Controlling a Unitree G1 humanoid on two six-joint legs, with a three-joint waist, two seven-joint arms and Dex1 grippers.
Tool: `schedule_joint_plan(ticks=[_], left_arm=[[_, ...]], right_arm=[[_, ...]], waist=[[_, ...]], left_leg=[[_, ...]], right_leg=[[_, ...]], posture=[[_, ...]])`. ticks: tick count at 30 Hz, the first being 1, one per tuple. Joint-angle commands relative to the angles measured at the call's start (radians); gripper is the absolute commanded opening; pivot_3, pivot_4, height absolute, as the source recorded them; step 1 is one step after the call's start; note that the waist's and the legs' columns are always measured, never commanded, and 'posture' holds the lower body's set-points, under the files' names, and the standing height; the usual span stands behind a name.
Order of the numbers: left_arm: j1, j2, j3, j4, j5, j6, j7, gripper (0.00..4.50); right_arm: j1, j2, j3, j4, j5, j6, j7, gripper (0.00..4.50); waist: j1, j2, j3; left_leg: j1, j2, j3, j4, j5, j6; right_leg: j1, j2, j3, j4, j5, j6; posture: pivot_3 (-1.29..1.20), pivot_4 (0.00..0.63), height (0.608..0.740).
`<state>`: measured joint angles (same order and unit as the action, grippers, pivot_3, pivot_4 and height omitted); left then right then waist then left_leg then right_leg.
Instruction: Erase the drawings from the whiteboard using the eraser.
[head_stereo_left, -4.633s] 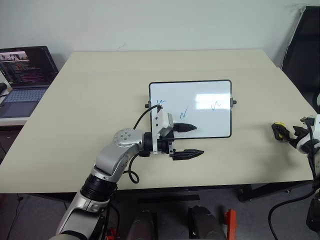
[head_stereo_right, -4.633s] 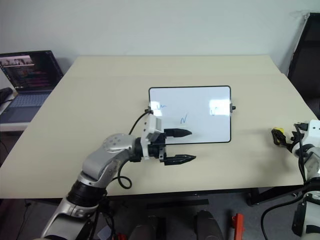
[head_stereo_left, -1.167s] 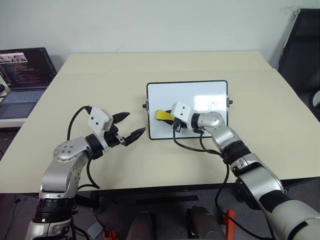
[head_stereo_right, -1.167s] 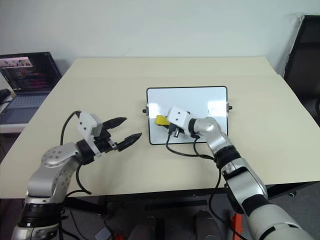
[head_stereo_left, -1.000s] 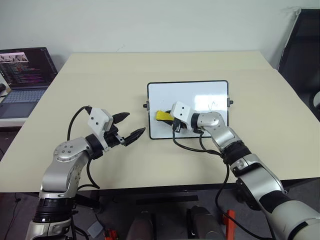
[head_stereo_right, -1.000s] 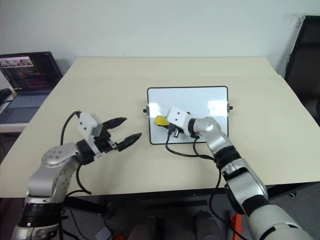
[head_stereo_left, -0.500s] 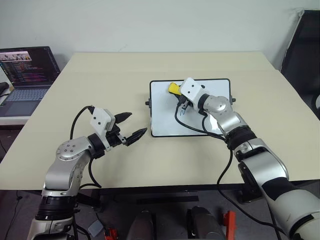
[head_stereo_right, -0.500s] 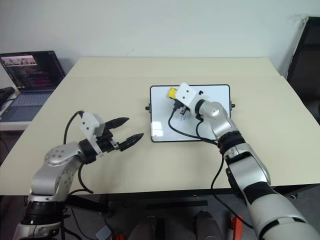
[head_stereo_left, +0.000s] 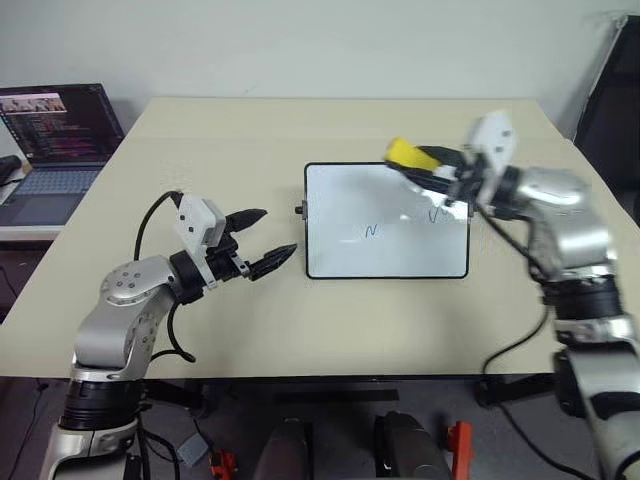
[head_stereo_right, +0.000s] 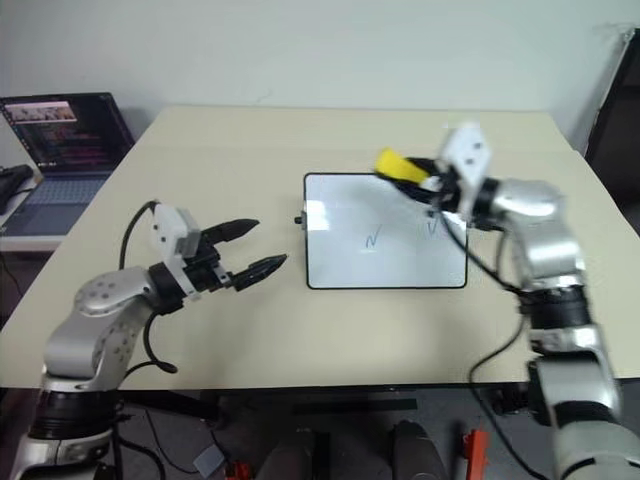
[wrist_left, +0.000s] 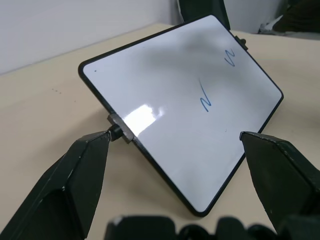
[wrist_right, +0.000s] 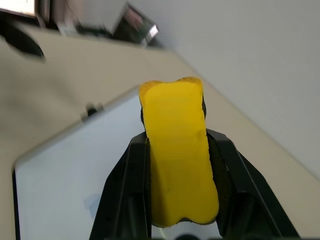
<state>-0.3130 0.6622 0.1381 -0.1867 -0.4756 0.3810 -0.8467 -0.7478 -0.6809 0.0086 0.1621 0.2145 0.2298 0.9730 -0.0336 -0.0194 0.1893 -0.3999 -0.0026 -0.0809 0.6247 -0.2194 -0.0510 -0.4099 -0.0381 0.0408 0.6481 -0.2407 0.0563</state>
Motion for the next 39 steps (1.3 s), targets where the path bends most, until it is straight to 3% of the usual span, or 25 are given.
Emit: schedule_joint_plan(ticks=[1, 4, 9, 39], left_arm=[[-0.003, 0.045, 0.038, -0.036, -0.027, 0.007, -0.039, 4.5], [0.001, 0.09, 0.049, -0.027, -0.039, 0.025, -0.081, 4.5], [-0.028, 0.119, 0.054, 0.01, -0.039, 0.027, -0.107, 4.5], [-0.084, 0.102, 0.001, 0.037, -0.005, 0.015, -0.151, 4.5]], right_arm=[[0.098, -0.133, -0.052, -0.06, 0.0, 0.031, 0.072, 1.12], [0.199, -0.263, -0.105, -0.098, 0.033, 0.082, 0.137, 1.12], [0.279, -0.342, -0.161, -0.098, 0.034, 0.072, 0.146, 1.12], [0.324, -0.368, -0.201, -0.119, 0.04, 0.08, 0.108, 1.12]], waist=[[0.001, 0.0, 0.0], [-0.002, 0.001, 0.001], [-0.008, 0.001, 0.001], [-0.005, 0.001, 0.001]], left_leg=[[0.0, 0.0, 0.001, 0.0, 0.0, 0.0], [-0.001, 0.0, 0.003, 0.0, -0.001, 0.001], [0.0, 0.0, 0.003, 0.001, -0.001, 0.002], [0.0, 0.0, 0.003, 0.003, -0.002, 0.002]], right_leg=[[0.0, 0.0, 0.001, -0.001, 0.0, 0.0], [0.0, -0.001, 0.002, -0.001, 0.0, 0.0], [0.0, 0.0, 0.003, -0.001, -0.001, 0.002], [0.001, 0.0, 0.003, -0.001, 0.0, 0.002]], posture=[[0.0, 0.15, 0.74], [0.0, 0.15, 0.74], [0.0, 0.15, 0.74], [0.0, 0.15, 0.74]])
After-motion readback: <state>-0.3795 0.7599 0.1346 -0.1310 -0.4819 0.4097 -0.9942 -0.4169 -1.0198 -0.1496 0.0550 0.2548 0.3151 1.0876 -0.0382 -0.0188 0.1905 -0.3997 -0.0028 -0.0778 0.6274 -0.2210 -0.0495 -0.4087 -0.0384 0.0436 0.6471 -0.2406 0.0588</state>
